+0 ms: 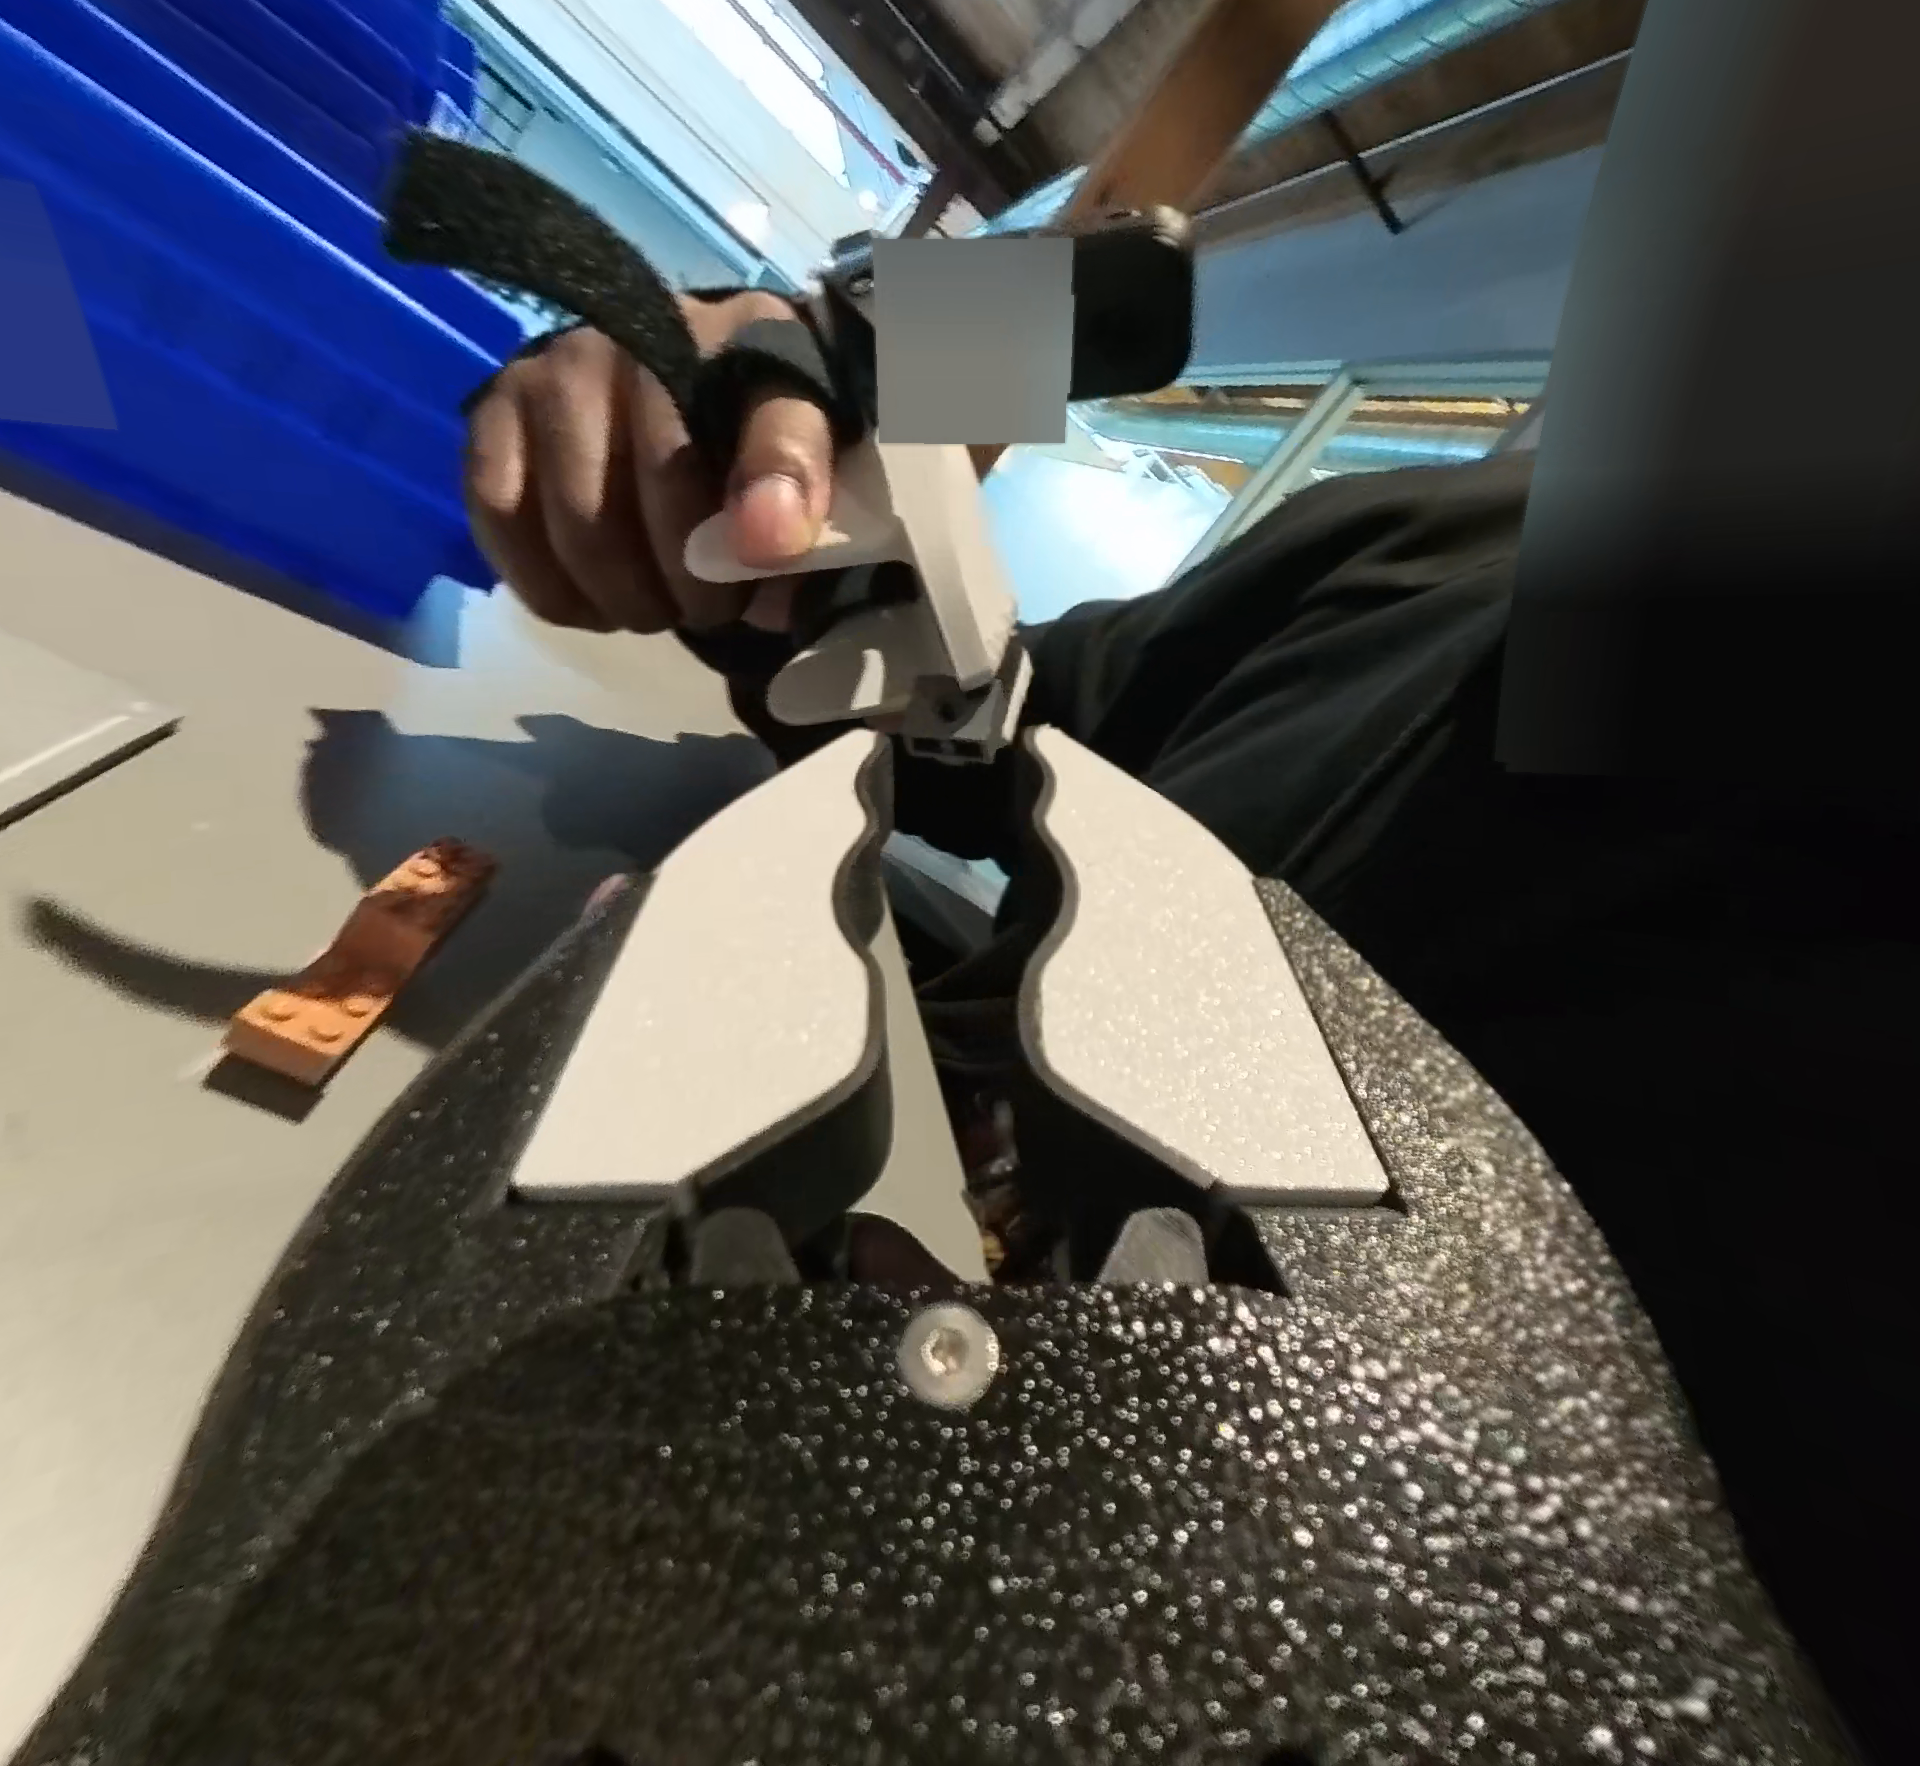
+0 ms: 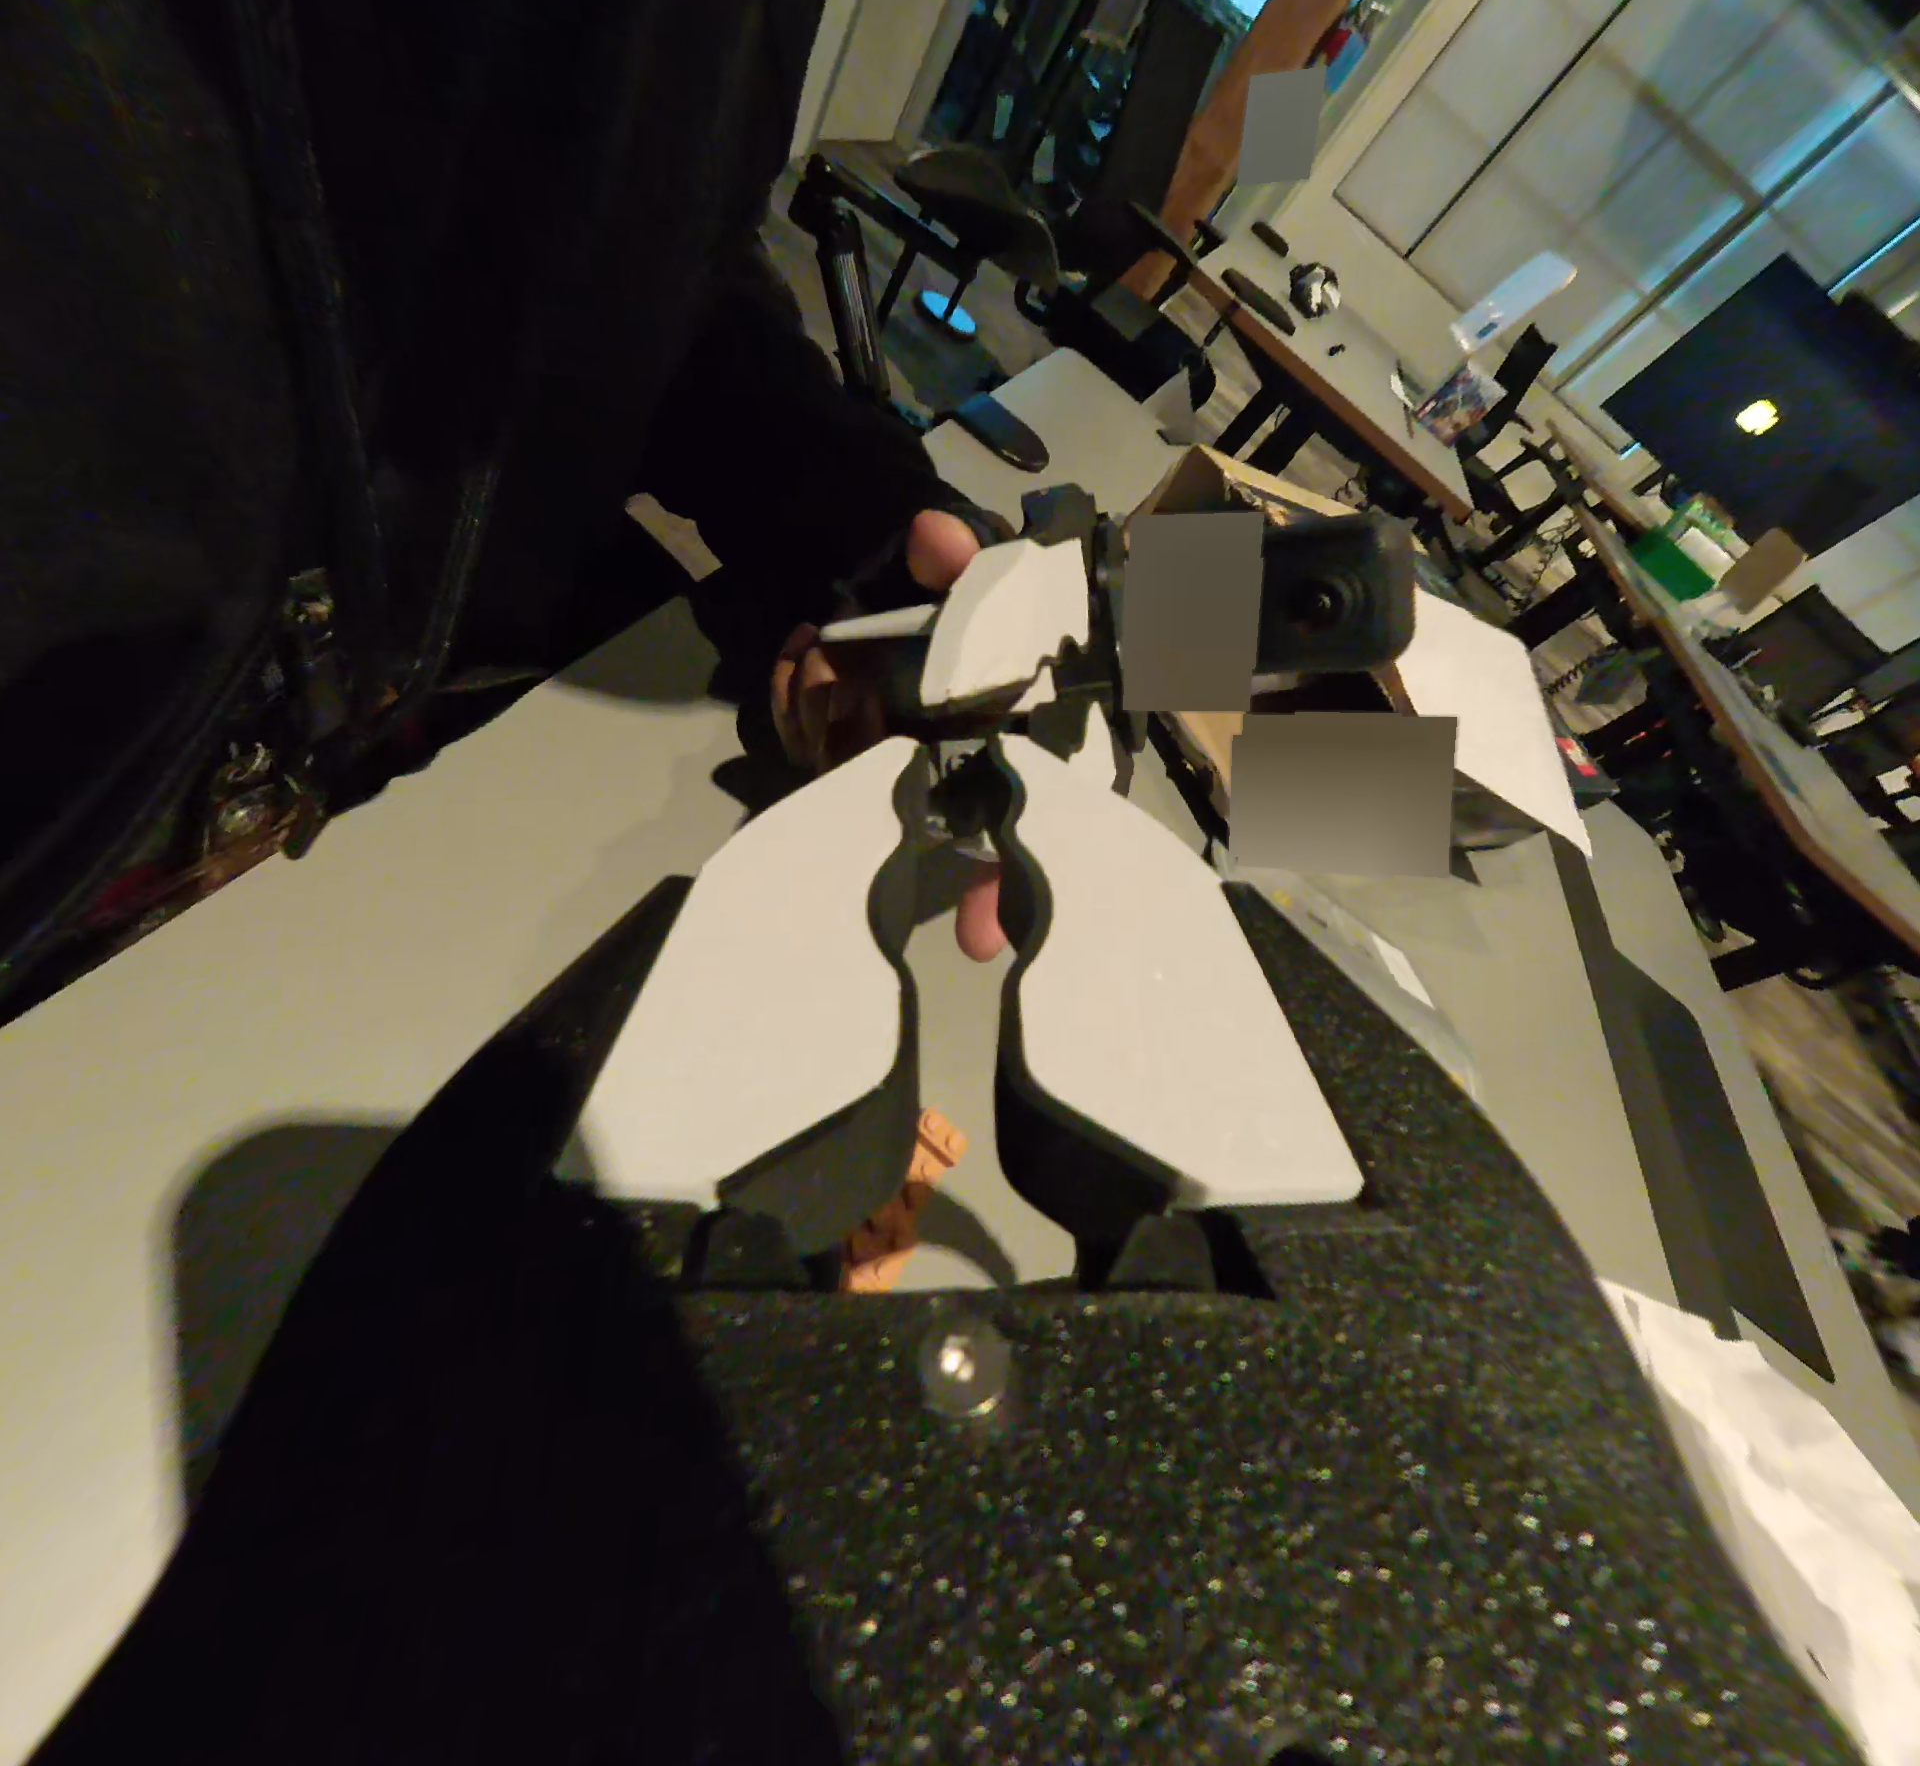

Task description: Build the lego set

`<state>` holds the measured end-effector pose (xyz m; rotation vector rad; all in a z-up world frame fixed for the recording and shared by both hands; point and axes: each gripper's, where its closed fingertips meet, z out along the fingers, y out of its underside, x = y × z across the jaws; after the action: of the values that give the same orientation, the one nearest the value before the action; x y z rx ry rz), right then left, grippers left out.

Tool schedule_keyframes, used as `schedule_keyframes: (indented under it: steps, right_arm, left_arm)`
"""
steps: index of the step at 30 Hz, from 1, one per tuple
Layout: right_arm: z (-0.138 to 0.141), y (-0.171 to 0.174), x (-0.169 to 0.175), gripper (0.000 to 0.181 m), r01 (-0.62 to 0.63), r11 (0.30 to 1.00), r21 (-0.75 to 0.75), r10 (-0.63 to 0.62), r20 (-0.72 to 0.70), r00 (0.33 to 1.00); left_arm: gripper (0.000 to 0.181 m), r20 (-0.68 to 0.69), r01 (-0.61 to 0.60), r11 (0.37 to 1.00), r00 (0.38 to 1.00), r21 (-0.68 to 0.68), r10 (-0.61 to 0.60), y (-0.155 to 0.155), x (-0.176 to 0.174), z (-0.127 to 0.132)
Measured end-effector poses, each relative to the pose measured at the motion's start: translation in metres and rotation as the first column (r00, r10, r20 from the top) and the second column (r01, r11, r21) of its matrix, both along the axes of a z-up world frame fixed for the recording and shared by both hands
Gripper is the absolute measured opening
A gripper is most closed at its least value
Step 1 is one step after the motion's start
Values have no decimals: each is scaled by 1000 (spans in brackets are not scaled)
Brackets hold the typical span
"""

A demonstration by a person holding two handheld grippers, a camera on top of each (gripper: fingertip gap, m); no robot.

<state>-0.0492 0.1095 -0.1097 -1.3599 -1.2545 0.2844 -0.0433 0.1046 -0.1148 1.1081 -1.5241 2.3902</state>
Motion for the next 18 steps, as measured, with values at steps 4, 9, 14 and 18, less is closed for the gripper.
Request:
schedule_keyframes:
  steps: [4, 9, 14, 18]
  right_arm:
    - [-2, -3, -5, 9, -24, 1000, 10, 24, -7, 1000]
    - [-2, 5, 0, 11, 42, 999, -11, -42, -66, 997]
    - [-7, 20, 18, 33, 230, 946, -230, -282, -228, 932]
    - [-7, 23, 24, 29, 267, 898, -351, -383, -322, 866]
  left_arm:
    - [20, -2, 39, 999, 999, -17, -39, -6, -1, 1]
    - [16, 23, -9, 1000, 1000, 3, 9, -1, 3, 1]
    - [16, 269, -375, 898, 911, 231, 311, 27, 14, 5]
    - [16, 526, -624, 646, 762, 439, 378, 36, 17, 1]
